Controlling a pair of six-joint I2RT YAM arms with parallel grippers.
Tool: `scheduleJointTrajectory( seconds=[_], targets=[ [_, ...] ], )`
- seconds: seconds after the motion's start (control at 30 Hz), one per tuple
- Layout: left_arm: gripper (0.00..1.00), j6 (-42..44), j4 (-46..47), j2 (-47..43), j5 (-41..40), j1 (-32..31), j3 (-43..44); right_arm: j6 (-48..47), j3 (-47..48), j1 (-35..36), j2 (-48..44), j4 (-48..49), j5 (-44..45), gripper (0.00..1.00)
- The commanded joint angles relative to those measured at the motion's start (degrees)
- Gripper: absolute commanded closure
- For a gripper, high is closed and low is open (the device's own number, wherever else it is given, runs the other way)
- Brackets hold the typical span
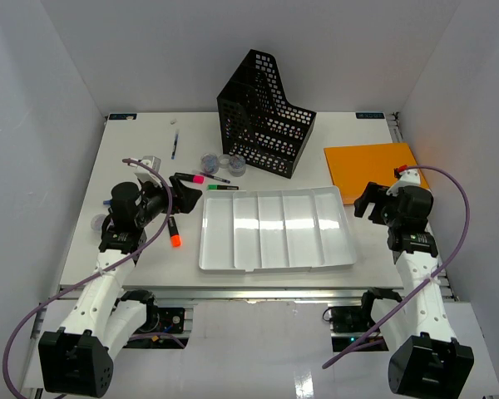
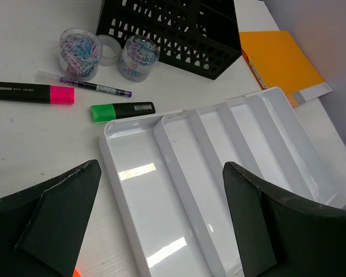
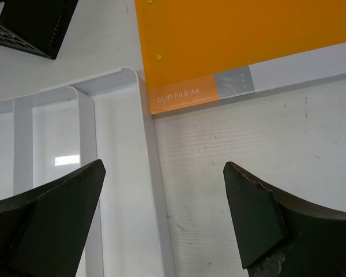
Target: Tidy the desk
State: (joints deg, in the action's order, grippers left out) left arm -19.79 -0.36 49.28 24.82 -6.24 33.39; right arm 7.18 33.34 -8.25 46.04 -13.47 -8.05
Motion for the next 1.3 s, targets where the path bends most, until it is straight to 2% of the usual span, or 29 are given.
scheduleJointTrajectory(
  seconds=[0.0, 0.07, 0.2, 0.3, 0.43, 0.6, 0.73, 0.97, 1.27],
  targets=[
    [0.02, -1.89, 0.71, -0.15, -1.68, -0.26, 1.77, -0.56, 3.05, -0.27, -0.42, 0.64, -1.79, 0.1],
    [0.02, -3.43, 0.49, 0.82, -2.89, -0.26, 1.82, -4.93, 1.3, -0.27, -1.57, 2.32, -7.08, 0.1],
    [0.02, -3.59, -3.91, 3.13, -5.19, -0.26, 3.6, -15.06, -2.64, -0.27, -4.45, 3.51, -24.86, 0.1],
    [0.02, -3.32, -5.8, 4.21, -7.22, -0.26, 4.38, -27.33, -2.87, -0.19, -4.01, -0.84, -38.04, 0.1],
    [0.02, -4.06, -8.34, 3.87, -11.32, -0.26, 4.1, -34.43, 0.89, 0.07, 0.68, -7.4, -46.89, 0.1],
    [0.03, -7.1, -18.23, 3.87, -20.79, -0.26, 3.8, -33.33, 1.77, -0.01, 5.23, -5.79, -45.79, 0.1],
    [0.06, -9.13, -23.8, 6.65, -26.76, -0.26, 4.76, -33.47, 1.38, 0.07, 5.52, -5.86, -44.88, 0.1],
    [0.18, -10.15, -27.25, 14.13, -30.87, -0.26, 6.06, -33.87, 0.53, -0.01, 2.13, -5.77, -44.66, 0.1],
    [0.22, -9.0, -27.99, 27.26, -32.74, -0.26, 10.27, -33.55, 0.5, -0.01, 1.42, -5.91, -44.59, 0.1]
  ],
)
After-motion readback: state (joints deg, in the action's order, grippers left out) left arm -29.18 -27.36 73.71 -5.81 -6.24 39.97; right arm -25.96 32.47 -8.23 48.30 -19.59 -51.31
